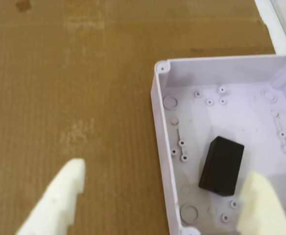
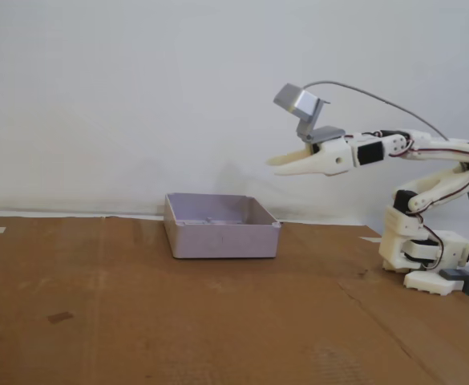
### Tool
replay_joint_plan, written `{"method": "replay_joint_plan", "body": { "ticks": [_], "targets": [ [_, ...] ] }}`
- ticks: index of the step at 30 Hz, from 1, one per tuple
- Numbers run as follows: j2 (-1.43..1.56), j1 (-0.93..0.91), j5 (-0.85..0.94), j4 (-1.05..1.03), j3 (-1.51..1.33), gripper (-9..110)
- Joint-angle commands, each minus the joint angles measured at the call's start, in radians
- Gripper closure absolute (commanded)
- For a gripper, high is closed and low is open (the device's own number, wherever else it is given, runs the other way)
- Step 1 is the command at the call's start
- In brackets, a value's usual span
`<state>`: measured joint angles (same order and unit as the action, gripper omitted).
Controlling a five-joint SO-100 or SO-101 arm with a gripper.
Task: Grasp a block and put it in the box.
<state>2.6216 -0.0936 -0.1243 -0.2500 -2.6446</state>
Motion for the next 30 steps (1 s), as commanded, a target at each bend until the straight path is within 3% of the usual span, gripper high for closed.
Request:
{"method": "replay_joint_plan", "body": {
  "ticks": [1,30],
  "targets": [
    [0.133,0.002,-0.002,0.006,-0.029,62],
    [0.641,0.038,-0.006,-0.009,-0.511,62]
  ]
}}
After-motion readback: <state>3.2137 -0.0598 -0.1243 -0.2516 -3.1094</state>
